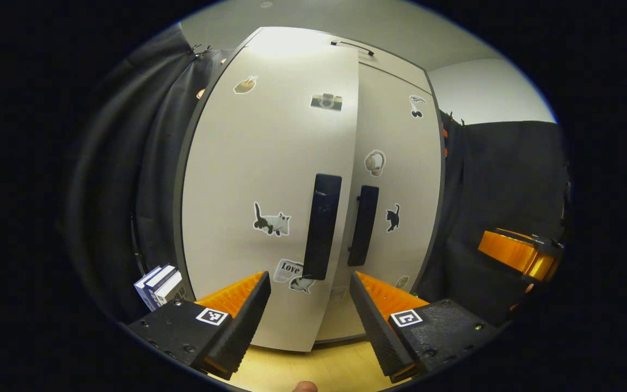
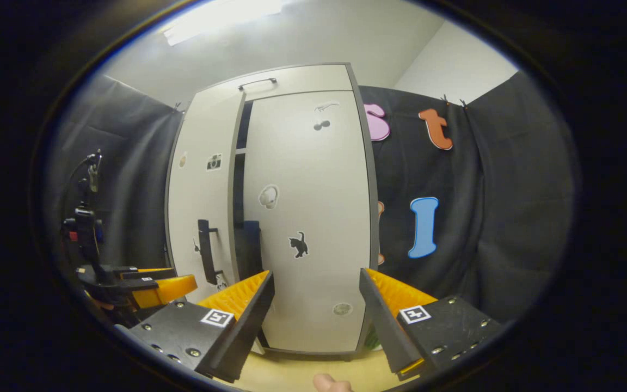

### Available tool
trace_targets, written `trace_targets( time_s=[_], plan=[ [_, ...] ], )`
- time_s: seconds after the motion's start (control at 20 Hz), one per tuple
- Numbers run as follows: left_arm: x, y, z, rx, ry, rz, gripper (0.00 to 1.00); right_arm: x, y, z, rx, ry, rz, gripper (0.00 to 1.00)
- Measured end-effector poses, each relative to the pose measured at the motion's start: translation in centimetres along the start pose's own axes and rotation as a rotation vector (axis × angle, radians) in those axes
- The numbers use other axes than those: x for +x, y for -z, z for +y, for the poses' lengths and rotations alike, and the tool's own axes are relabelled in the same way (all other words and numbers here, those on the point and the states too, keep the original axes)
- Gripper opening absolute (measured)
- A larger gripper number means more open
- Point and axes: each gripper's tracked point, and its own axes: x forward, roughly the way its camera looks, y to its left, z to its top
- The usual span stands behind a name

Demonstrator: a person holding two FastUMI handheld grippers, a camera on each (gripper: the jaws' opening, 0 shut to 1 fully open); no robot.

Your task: Grasp the bottle in the cabinet with the left hand and place it on the coaster, then close the right door with the right hand and the left door with the left hand.

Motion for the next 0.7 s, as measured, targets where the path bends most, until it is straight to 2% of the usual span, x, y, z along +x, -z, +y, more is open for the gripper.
trace_targets(
  time_s=[0.25, 0.3, 0.4, 0.45, 0.65, 0.7],
  plan=[
    [-1.6, -3.3, -0.7, 0.017, -0.013, -0.061, 0.93, -0.7, -0.6, 0.0, 0.003, 0.020, -0.019, 0.95],
    [-2.1, -4.0, -0.8, 0.024, -0.018, -0.073, 0.93, -0.9, -0.7, 0.1, -0.002, 0.024, -0.023, 0.92],
    [-3.0, -5.2, -1.1, 0.034, -0.027, -0.089, 0.93, -1.4, -1.0, 0.3, -0.004, 0.023, -0.032, 0.92],
    [-3.5, -5.7, -1.2, 0.037, -0.032, -0.096, 0.93, -1.5, -1.2, 0.6, 0.004, 0.020, -0.035, 0.95],
    [-5.1, -7.8, -1.8, 0.044, -0.054, -0.145, 0.92, -2.5, -1.9, 1.0, 0.007, 0.020, -0.050, 0.92],
    [-5.5, -8.0, -1.9, 0.048, -0.061, -0.153, 0.92, -2.6, -1.9, 1.1, 0.002, 0.022, -0.052, 0.95]
  ],
)
